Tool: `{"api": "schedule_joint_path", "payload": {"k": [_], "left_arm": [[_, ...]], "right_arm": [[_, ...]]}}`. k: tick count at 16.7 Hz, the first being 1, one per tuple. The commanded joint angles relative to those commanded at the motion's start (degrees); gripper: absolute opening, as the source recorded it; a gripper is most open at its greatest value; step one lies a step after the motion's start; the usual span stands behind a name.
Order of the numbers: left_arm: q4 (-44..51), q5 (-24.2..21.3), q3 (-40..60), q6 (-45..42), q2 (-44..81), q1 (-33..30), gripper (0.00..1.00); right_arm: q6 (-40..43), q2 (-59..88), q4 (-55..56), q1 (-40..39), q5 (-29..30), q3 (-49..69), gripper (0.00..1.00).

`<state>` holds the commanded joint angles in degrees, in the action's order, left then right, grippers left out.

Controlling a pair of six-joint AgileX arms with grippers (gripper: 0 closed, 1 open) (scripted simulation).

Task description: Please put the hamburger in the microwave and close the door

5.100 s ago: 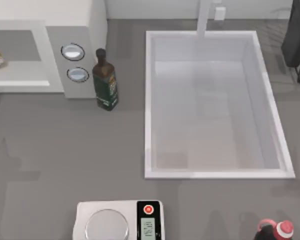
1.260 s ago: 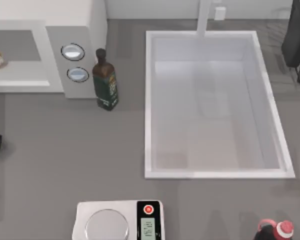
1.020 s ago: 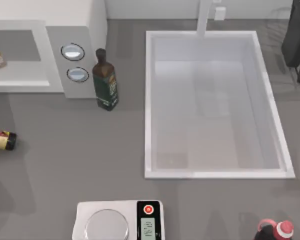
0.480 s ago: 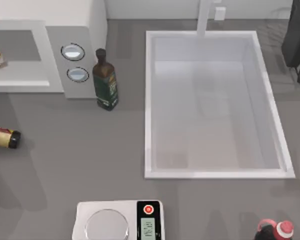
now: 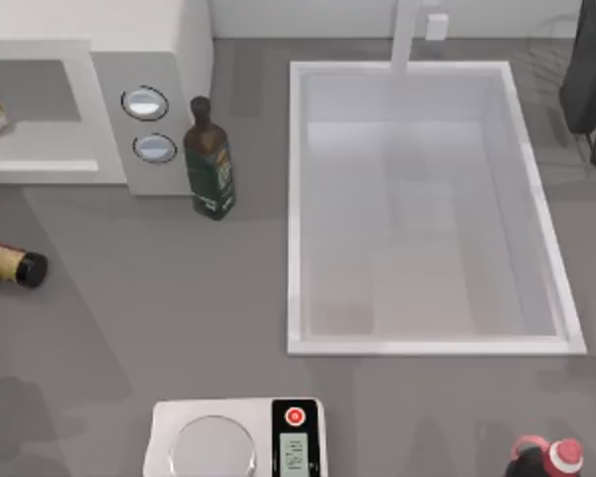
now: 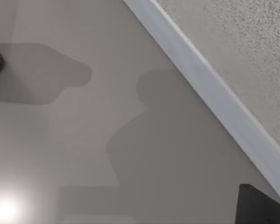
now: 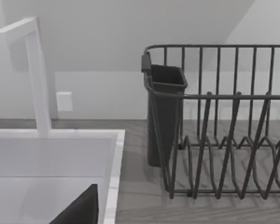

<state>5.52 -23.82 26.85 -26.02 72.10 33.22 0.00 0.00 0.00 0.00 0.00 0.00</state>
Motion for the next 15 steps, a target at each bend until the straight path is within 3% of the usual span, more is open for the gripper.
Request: {"api": "schedule_joint_path", "payload": {"k": [6,15], "left_arm": [[-0.33,3.25,1.23,1.01,-0.52,-1.62,0.0],[-0.29,19.58,-4.9,18.41,-10.24,-25.72,0.0]], "right_arm": [[0.0,0.0,0.0,0.0,0.0,0.0,1.0],[0.0,0.0,0.0,0.0,0.0,0.0,1.0]]}}
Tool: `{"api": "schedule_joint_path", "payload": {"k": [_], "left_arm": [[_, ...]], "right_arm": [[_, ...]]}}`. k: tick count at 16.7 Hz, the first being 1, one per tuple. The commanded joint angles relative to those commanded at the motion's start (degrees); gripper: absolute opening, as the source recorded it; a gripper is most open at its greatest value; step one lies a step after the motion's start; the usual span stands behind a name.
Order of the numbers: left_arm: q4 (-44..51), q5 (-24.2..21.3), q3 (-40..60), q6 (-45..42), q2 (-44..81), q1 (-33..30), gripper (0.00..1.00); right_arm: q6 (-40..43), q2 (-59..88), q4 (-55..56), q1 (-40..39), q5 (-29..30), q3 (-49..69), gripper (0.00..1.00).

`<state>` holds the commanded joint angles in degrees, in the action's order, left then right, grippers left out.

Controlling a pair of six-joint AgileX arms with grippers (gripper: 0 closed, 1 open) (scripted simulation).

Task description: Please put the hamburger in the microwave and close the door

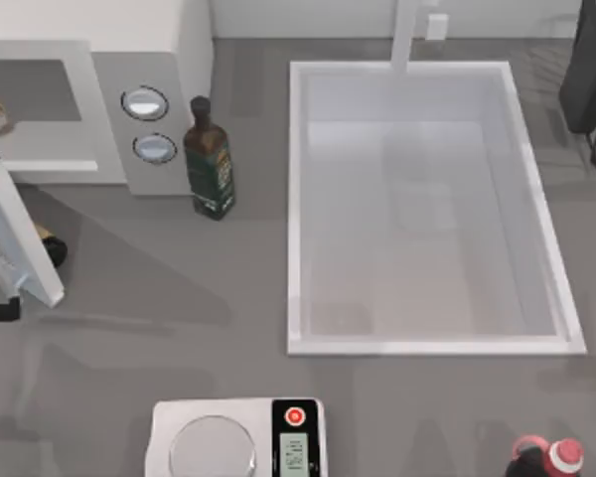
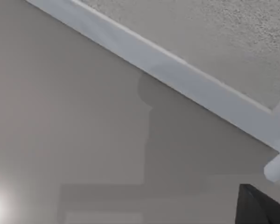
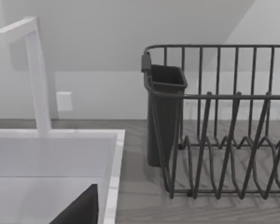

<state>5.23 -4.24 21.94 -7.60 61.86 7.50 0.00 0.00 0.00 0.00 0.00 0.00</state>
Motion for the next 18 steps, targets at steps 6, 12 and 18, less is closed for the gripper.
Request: {"api": "schedule_joint_path", "payload": {"k": [6,12,18], "left_arm": [[-0.16,1.72,-0.08,1.8,-1.08,-1.57,0.0],[-4.05,2.17,6.03,2.24,8.87,-2.61,0.0],[-10.77,3.31,15.52,3.24,25.81,-4.23,0.0]], "right_arm": [[0.0,0.0,0.0,0.0,0.0,0.0,1.0],[0.0,0.0,0.0,0.0,0.0,0.0,1.0],[0.0,0.0,0.0,0.0,0.0,0.0,1.0]]}}
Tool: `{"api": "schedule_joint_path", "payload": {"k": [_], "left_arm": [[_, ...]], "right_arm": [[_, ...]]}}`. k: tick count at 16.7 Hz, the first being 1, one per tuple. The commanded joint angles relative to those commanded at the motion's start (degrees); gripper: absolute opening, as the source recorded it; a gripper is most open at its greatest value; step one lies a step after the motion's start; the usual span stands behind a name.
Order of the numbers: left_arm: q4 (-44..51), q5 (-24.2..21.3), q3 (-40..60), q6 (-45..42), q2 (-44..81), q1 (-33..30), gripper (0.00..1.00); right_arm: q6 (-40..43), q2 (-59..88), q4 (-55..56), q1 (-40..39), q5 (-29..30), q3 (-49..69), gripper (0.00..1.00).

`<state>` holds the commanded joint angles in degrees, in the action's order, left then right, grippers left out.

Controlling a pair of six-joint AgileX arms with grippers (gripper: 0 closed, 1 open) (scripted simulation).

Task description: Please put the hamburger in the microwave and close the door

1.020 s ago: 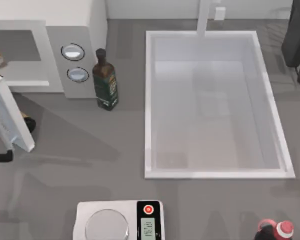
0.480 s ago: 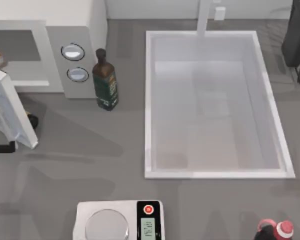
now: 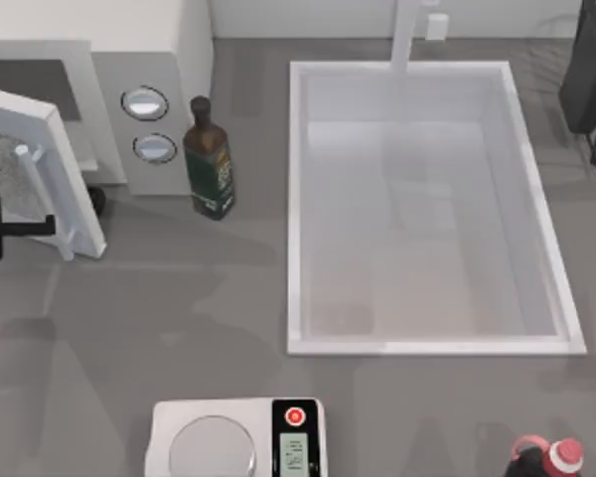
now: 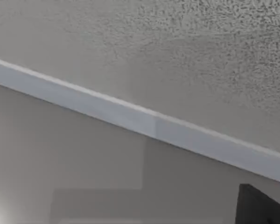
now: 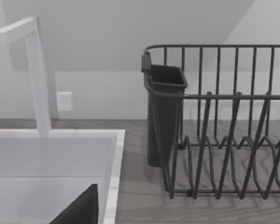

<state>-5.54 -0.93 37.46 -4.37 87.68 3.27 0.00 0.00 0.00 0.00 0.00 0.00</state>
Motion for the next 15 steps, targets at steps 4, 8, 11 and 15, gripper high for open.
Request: {"api": "schedule_joint_path", "payload": {"k": [4,8,11,15], "left_arm": [[-0.98,0.2,1.39,0.13,1.63,-0.15,0.0],[-0.79,0.18,2.12,0.12,2.29,0.01,0.0],[-0.4,0.2,7.93,0.14,8.12,-0.59,0.0],[0.57,0.68,19.32,0.7,18.22,-1.08,0.0]], "right_arm": [[0.0,0.0,0.0,0.0,0.0,0.0,1.0],[0.0,0.0,0.0,0.0,0.0,0.0,1.0],[0.0,0.0,0.0,0.0,0.0,0.0,1.0],[0.0,0.0,0.0,0.0,0.0,0.0,1.0]]}}
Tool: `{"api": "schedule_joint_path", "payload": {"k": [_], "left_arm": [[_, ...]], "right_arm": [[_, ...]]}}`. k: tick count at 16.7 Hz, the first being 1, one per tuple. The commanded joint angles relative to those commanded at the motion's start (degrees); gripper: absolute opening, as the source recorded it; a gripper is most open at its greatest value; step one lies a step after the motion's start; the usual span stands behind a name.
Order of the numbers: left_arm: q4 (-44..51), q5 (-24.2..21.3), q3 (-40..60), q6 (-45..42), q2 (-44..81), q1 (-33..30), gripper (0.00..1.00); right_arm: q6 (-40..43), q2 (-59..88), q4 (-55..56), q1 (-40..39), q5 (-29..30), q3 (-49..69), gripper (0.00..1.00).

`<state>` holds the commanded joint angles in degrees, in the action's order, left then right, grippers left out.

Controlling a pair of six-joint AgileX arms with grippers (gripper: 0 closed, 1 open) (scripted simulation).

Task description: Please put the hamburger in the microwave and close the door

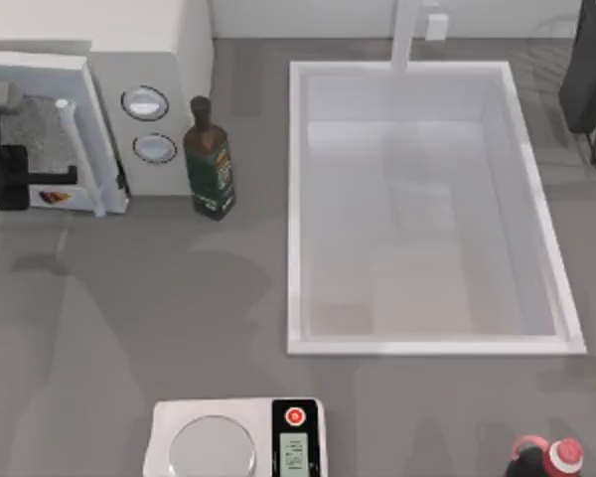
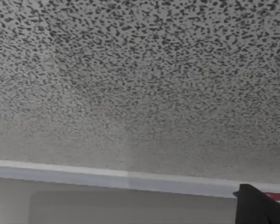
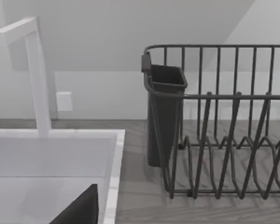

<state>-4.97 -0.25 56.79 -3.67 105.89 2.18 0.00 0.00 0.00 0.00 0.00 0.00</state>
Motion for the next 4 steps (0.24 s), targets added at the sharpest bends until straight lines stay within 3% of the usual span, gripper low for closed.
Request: {"api": "schedule_joint_path", "payload": {"k": [4], "left_arm": [[0.27,0.29,4.68,0.26,4.24,-0.28,0.0]], "right_arm": [[0.0,0.0,0.0,0.0,0.0,0.0,1.0]]}}
